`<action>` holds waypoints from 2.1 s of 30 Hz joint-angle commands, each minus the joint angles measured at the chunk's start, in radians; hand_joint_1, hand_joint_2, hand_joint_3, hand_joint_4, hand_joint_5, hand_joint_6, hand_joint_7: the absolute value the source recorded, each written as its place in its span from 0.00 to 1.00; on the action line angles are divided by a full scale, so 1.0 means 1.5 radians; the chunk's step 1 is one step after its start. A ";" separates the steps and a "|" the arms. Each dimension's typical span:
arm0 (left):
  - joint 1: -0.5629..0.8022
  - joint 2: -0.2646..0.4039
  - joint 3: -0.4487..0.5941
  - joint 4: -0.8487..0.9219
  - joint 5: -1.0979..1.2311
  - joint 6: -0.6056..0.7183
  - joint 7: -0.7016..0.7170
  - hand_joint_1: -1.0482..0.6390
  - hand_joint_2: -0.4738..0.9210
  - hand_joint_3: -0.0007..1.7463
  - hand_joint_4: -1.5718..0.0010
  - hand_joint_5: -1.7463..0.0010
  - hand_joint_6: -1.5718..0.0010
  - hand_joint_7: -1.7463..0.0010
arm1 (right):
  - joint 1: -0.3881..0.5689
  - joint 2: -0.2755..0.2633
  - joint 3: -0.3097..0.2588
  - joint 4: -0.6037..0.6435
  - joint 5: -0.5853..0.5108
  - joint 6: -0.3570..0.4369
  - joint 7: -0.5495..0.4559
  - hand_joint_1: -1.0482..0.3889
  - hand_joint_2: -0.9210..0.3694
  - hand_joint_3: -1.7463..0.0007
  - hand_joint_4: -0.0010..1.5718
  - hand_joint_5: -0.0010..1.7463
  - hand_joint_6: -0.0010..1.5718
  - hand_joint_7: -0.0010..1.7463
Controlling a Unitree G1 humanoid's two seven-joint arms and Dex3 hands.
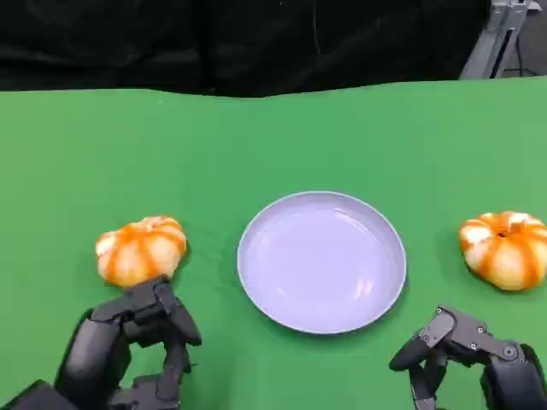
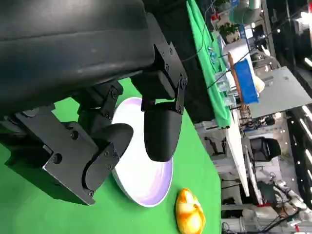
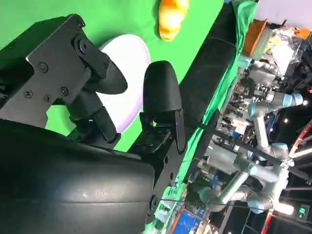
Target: Grasp the bread from the table and place it into the plate.
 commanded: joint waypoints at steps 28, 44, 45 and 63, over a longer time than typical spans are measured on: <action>-0.006 0.013 0.009 -0.007 -0.022 0.011 -0.019 0.66 0.73 0.64 0.55 0.15 0.54 0.34 | -0.002 0.001 0.000 0.002 0.004 0.003 -0.004 0.78 0.45 0.23 0.56 0.99 0.52 0.77; -0.093 0.133 -0.023 -0.080 0.386 0.180 0.104 0.36 1.00 0.02 0.94 0.72 0.78 0.97 | -0.008 0.001 0.001 0.008 0.008 0.004 -0.001 0.77 0.43 0.25 0.56 0.99 0.52 0.77; -0.093 0.134 -0.024 -0.080 0.386 0.180 0.104 0.36 1.00 0.02 0.94 0.72 0.78 0.97 | -0.008 0.001 0.001 0.008 0.008 0.004 -0.001 0.77 0.43 0.25 0.56 0.99 0.52 0.77; -0.202 0.196 -0.092 -0.027 0.577 0.255 0.175 0.27 0.99 0.00 1.00 0.88 0.86 1.00 | -0.010 0.009 0.000 0.009 -0.010 0.005 -0.011 0.78 0.46 0.21 0.57 0.99 0.53 0.78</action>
